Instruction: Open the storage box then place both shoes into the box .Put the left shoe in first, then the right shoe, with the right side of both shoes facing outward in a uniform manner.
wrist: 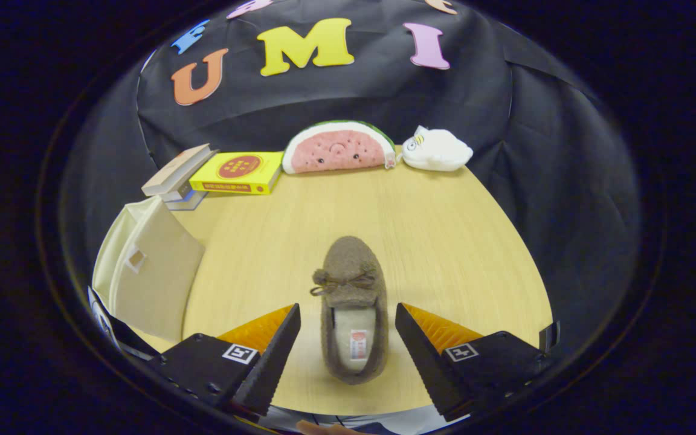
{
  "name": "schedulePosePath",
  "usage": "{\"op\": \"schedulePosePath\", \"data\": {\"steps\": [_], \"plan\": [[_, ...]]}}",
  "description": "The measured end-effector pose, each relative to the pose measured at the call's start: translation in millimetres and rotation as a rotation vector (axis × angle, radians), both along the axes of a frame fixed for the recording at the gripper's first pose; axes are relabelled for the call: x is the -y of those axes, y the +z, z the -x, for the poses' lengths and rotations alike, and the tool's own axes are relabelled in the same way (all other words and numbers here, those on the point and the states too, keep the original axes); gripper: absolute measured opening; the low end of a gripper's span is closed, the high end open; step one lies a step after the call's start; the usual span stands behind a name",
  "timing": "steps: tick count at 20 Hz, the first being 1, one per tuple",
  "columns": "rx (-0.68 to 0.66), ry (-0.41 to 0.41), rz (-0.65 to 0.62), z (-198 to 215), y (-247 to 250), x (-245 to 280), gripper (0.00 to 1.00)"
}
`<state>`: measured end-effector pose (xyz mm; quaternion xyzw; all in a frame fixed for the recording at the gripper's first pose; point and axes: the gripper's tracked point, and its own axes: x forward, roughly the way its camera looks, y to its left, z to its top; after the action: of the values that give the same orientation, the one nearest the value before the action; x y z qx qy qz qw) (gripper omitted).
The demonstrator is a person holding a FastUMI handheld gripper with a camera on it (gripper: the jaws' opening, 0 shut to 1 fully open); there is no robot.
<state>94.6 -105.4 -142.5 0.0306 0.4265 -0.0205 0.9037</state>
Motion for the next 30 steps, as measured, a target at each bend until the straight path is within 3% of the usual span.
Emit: {"op": "schedulePosePath", "data": {"steps": [5, 8, 9, 11, 12, 13, 15, 22, 30], "plan": [[-0.089, -0.044, -0.013, -8, -41, 27, 0.96], [-0.114, -0.027, -0.027, -12, -49, 30, 0.95], [-0.115, -0.014, -0.035, -16, -52, 28, 0.83], [-0.123, 0.013, -0.048, -19, -55, 22, 0.41], [-0.125, 0.026, -0.048, -19, -55, 20, 0.33], [-0.126, 0.019, -0.042, -19, -52, 23, 0.17], [-0.114, 0.001, -0.072, -20, -48, 22, 0.03], [-0.024, -0.105, -0.103, -5, 7, 19, 0.00], [0.096, -0.115, -0.138, 10, 103, -49, 0.00]]}}
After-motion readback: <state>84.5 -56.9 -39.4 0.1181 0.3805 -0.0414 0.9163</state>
